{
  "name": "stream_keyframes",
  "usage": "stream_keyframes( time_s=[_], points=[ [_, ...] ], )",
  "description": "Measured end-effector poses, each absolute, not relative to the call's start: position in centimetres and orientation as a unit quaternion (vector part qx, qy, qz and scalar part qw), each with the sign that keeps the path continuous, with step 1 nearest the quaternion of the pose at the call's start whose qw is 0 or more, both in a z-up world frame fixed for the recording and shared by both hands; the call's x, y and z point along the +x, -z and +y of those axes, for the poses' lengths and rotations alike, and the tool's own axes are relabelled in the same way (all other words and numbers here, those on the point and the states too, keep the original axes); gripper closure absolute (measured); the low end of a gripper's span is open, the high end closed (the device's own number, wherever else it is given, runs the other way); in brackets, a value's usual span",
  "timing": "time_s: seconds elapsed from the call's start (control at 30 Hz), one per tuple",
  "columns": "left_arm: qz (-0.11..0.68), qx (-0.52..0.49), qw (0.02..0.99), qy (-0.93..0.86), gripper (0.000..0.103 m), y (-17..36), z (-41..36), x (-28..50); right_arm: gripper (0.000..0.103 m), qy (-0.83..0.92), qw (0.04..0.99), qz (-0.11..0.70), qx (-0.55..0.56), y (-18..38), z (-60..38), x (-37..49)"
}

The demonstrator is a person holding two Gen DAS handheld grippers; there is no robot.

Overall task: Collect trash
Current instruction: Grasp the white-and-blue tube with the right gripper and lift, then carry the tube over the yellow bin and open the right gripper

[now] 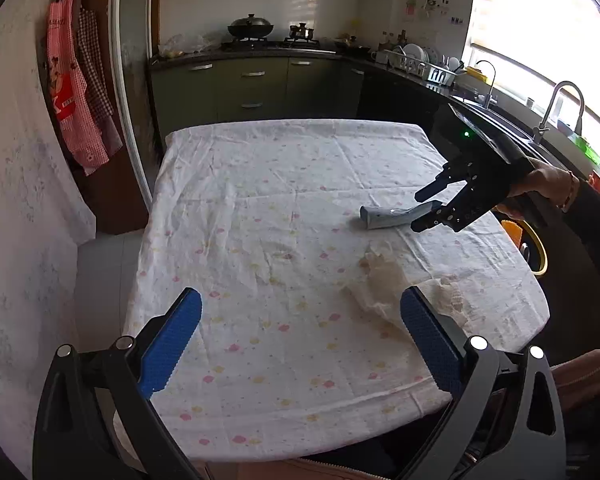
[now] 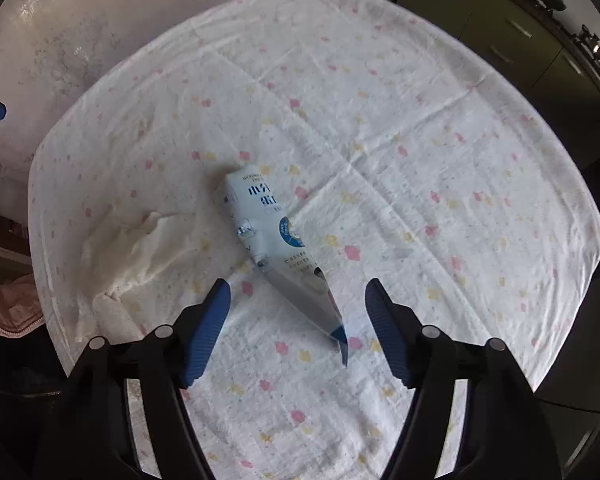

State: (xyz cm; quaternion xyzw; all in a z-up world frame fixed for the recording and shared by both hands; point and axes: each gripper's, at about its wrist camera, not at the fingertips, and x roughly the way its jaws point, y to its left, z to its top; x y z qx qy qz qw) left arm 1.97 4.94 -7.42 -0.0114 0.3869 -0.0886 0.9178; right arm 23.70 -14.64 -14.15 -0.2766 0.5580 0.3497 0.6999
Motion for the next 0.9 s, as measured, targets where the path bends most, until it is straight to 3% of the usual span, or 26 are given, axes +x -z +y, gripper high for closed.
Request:
stream_keyframes(
  time_s=[0.23,0.33,0.9],
  points=[
    [0.395,-0.014,0.914,0.088,0.005,8.1,4.9,2.3,0.06,-0.345,0.691,0.57,-0.279,15.2,-13.9,24.2],
    [0.397,-0.014,0.913,0.089,0.005,8.3,4.8,2.5,0.077,-0.34,0.695,0.572,-0.272,15.3,-13.5,24.2],
    [0.389,0.0,0.915,0.104,0.005,7.8,3.0,2.1,0.079,-0.302,0.751,0.569,-0.145,10.6,-19.7,19.4]
  ],
)
